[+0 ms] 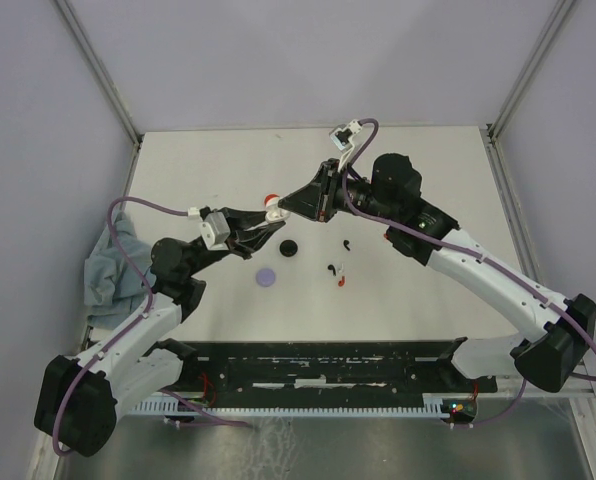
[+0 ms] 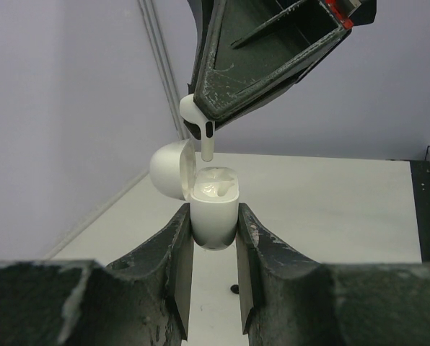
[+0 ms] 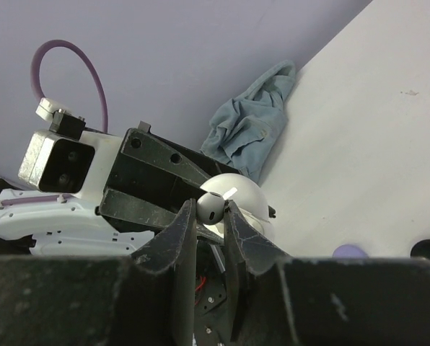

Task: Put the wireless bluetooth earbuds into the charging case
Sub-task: Place the earbud in the charging case.

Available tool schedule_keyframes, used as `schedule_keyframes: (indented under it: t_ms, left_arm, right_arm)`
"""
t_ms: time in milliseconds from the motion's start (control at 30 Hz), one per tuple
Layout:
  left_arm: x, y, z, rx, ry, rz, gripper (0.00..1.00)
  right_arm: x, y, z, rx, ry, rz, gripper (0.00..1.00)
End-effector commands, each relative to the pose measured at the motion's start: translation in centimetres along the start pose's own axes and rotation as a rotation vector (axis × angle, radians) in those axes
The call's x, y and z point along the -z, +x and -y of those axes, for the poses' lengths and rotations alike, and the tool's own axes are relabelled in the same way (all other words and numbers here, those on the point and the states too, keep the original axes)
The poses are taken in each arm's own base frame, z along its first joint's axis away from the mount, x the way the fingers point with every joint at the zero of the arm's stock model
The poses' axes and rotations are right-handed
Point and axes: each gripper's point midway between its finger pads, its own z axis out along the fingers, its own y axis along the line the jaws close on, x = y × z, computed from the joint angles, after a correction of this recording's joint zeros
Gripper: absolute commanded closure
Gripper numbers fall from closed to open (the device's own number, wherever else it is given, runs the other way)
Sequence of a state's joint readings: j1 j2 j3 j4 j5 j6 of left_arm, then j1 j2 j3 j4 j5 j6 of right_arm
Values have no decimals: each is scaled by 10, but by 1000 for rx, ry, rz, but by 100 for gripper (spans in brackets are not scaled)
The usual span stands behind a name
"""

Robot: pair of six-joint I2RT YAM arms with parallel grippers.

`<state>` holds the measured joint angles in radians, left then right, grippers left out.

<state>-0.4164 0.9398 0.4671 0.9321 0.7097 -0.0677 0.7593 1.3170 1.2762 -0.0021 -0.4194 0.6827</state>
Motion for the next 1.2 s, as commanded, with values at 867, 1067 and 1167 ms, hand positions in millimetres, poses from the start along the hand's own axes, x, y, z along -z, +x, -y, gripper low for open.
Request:
schedule_keyframes:
  t_ms: [867,1067,1167]
  left_arm:
    - [1,-23,-7,20,-63,106,97]
    - [1,-20,-9,28,-77,109,97]
    - [2,-19,-10,29,-86,110,97]
  right_arm:
    - [-5,-6,-12,-85,-66,88,83]
    - [-7,-7,-17,-119,-93,88,83]
    - [-8,-6,-18,-132,-100,85,83]
